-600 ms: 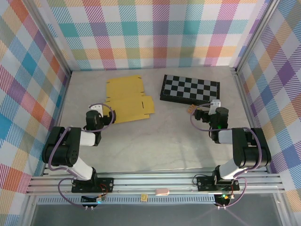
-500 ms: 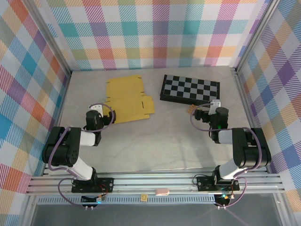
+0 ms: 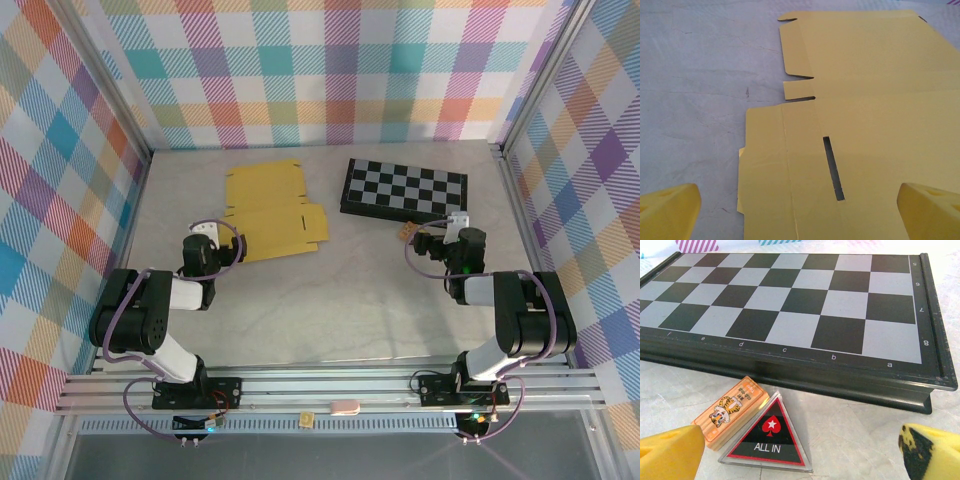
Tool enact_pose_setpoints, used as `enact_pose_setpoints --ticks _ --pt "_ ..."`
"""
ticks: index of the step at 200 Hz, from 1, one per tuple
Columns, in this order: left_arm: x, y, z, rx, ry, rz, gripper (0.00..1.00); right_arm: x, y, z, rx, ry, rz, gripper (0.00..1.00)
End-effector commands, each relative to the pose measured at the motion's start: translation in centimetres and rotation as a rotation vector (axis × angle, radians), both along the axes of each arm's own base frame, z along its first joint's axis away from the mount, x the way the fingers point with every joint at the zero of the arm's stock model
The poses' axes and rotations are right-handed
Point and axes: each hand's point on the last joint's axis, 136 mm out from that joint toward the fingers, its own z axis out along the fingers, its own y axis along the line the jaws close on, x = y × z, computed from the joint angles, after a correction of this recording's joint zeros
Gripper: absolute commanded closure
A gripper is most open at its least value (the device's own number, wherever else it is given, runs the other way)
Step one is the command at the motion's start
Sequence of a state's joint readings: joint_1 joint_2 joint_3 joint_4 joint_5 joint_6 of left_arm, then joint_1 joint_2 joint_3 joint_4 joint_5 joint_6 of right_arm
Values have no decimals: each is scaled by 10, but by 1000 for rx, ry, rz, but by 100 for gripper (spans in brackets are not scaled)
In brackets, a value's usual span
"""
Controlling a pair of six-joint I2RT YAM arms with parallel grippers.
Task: Fold the paper box
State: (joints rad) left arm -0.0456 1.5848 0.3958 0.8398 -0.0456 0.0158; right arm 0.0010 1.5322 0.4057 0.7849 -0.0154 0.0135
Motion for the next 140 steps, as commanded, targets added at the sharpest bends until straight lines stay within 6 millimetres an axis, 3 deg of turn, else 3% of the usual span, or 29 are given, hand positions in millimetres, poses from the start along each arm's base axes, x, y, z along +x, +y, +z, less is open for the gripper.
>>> enact_pose_setpoints --ticks 1,50,79,95,119,140 --pt "8 -1 12 10 -36 0 0 6 2 10 -2 -36 6 1" --pt "7 -1 14 10 -43 -1 0 4 1 14 -5 -43 1 1" --pt "2 1 43 59 -49 49 0 -3 -5 50 -70 -59 -83 1" --pt "1 4 71 91 -85 101 0 -8 3 98 -87 -191 -86 1" --pt "10 4 138 39 -231 200 0 -7 6 187 -109 -311 -123 1" --pt "25 8 188 -41 -232 332 0 -6 0 263 -37 -363 -206 1"
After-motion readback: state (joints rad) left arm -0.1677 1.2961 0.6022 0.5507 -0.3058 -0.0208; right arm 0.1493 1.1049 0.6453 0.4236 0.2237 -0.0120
